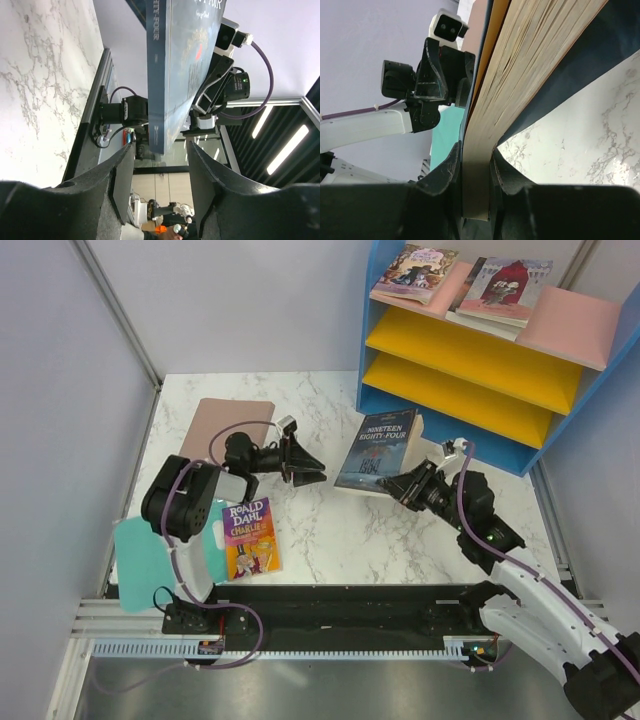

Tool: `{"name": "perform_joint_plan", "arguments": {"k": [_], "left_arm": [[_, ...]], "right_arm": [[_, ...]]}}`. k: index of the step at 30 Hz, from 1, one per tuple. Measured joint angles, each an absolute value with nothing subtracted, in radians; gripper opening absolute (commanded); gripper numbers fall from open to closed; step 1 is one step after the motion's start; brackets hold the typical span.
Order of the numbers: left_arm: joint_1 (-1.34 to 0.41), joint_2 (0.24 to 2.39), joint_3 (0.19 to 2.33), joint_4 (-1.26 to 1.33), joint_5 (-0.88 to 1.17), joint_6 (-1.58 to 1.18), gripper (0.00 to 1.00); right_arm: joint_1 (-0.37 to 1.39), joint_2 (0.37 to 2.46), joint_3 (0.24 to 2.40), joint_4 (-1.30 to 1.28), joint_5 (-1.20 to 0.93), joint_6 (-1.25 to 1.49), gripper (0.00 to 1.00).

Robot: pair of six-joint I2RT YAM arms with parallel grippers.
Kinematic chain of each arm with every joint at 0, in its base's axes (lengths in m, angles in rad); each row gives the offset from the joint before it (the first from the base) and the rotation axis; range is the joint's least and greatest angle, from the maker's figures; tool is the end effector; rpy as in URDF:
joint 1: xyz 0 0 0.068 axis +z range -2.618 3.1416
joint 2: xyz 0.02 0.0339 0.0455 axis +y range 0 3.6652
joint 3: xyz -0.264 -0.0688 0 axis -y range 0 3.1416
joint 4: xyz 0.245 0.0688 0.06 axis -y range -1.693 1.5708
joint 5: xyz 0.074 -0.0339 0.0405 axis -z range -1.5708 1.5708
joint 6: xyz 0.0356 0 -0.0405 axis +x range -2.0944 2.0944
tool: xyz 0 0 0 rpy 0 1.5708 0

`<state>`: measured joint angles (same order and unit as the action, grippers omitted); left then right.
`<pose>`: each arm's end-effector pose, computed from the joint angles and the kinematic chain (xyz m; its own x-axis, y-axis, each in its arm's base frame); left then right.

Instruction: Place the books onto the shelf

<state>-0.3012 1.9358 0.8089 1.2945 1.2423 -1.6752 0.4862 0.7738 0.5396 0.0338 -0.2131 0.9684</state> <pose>0.3318 -0.1384 0.1789 -0.9982 -0.0259 -0.0543 0.0556 -0.0525 -0.9971 0.1645 0.0954 0.2778 -0.6270 0.5795 -0.5206 -0.2176 0.5114 0.8313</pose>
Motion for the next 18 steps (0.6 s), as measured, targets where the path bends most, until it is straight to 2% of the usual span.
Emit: {"name": "perform_joint_plan", "arguments": {"k": [9, 18], "left_arm": [[-0.281, 1.839, 0.699, 1.310, 1.258, -1.608, 0.52], [-0.281, 1.835, 0.554, 1.312, 1.259, -1.535, 0.50]], "right_arm": [[0.464, 0.802, 0.670, -0.063, -0.181, 0.891, 0.00], [0.455, 0.832, 0.803, -0.152, -0.175, 0.823, 0.00]]}}
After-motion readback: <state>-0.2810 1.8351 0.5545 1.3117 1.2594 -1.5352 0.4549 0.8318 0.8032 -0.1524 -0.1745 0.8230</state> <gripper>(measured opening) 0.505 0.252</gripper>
